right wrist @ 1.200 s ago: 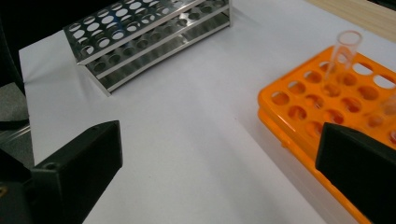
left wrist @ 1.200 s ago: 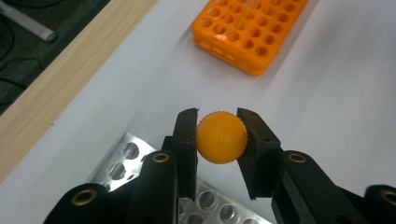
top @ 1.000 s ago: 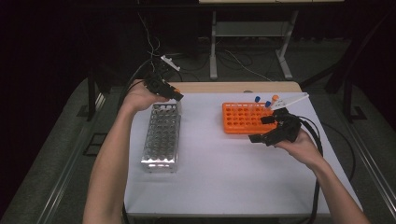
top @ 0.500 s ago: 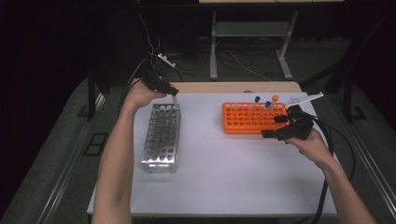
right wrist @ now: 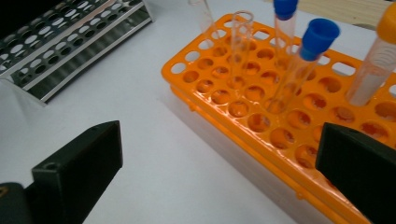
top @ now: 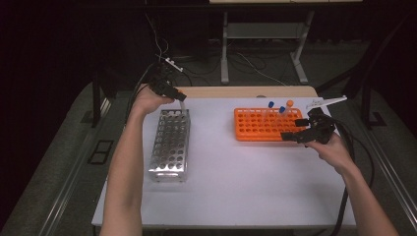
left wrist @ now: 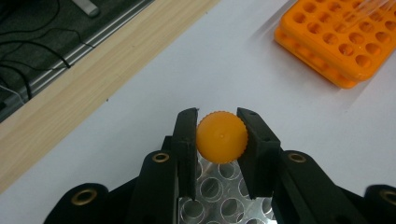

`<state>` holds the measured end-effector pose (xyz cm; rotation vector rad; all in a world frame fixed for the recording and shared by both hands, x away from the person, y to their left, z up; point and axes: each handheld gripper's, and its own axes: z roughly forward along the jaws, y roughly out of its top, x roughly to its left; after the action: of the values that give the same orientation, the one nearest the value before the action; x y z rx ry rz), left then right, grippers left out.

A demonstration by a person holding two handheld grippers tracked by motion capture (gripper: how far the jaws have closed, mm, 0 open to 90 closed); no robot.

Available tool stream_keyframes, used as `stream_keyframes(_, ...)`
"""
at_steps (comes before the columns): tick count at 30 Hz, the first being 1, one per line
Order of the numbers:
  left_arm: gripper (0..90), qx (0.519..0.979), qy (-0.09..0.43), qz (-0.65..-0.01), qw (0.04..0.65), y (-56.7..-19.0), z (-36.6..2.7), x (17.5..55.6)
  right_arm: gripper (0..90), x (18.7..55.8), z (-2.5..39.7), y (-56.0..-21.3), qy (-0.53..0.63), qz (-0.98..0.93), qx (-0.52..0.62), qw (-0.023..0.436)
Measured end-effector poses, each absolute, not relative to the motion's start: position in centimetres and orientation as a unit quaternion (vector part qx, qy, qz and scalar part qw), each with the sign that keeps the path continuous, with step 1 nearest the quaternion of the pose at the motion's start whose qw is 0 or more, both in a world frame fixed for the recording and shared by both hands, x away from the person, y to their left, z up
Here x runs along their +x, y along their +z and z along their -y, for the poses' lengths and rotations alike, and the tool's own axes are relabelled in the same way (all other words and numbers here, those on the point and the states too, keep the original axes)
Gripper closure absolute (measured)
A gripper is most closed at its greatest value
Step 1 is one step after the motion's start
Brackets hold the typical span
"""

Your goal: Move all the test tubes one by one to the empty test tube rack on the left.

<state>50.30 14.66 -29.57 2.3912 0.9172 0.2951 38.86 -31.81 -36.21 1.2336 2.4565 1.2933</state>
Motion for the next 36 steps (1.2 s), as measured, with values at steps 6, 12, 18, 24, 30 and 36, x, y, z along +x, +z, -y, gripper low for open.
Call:
stream_keyframes(6,68.5,0.892,0.101,-0.345,0.274,-30.7,-14.7,50.6,0.2,39.7,32.2,-36.7,0.427,-0.801,0.416,0.053)
stream_keyframes(12,68.5,0.893,0.09,-0.35,0.268,-31.7,-14.8,50.9,0.3,40.6,32.4,-37.4,0.424,-0.798,0.425,0.056)
stream_keyframes(18,64.4,0.886,0.076,-0.362,0.282,-32.0,-15.0,50.8,0.3,41.4,32.5,-38.1,0.417,-0.795,0.435,0.065)
stream_keyframes(24,54.8,0.886,0.071,-0.361,0.283,-31.8,-14.6,50.3,0.3,42.3,32.9,-38.6,0.413,-0.79,0.447,0.075)
stream_keyframes(30,41.7,0.878,0.088,-0.362,0.301,-30.6,-14.5,49.1,0.4,43.0,33.3,-38.8,0.401,-0.791,0.454,0.089)
stream_keyframes(36,27.7,0.867,0.098,-0.365,0.324,-29.9,-14.7,47.4,6.3,43.9,33.4,-38.6,0.399,-0.792,0.45,0.102)
